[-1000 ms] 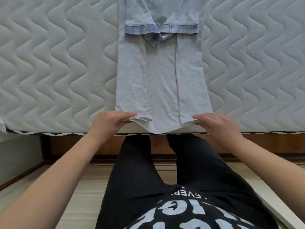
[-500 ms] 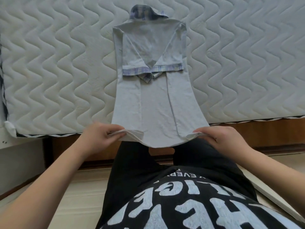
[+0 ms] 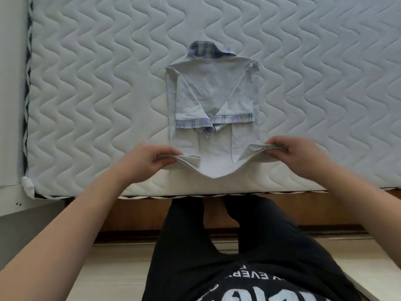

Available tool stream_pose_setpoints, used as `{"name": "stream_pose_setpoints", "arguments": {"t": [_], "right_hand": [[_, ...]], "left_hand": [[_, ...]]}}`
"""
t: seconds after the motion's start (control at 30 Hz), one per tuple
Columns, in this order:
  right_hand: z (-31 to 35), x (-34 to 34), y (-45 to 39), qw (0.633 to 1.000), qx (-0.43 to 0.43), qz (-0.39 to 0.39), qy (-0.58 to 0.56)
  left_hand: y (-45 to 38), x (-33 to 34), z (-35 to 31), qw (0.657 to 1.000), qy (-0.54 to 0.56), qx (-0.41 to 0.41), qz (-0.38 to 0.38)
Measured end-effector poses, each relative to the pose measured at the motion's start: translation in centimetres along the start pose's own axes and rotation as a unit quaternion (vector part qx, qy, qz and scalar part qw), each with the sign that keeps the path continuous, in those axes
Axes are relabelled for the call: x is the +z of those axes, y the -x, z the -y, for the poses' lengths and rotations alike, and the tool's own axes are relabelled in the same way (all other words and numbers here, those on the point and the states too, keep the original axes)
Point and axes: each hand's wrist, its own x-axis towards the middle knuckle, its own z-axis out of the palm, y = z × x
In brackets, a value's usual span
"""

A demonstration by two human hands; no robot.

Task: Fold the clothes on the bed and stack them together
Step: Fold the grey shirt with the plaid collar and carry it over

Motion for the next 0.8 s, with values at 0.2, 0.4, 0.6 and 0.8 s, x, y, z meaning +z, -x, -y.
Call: {"name": "stream_pose_setpoints", "arguments": {"t": [0.2, 0.4, 0.6, 0.8], "right_hand": [[1.0, -3.3, -6.9, 1.000, -0.020, 0.013, -0.001], [1.6, -6.3, -13.3, 1.000, -0.023, 0.017, 0.001], [1.4, -8.6, -20.0, 0.999, -0.030, -0.008, 0.006], [0.0, -8.7, -27.6, 0.999, -0.028, -0.025, 0.016]], "left_hand": [[-7.0, -4.6, 0.3, 0.994, -0.078, -0.034, 0.075], [-13.5, -8.8, -0.5, 0.988, -0.126, -0.020, 0.084], [-20.4, -12.2, 0.1, 0.993, -0.091, 0.005, 0.072], [-28.1, -13.4, 2.8, 0.990, -0.130, -0.019, 0.044]]}}
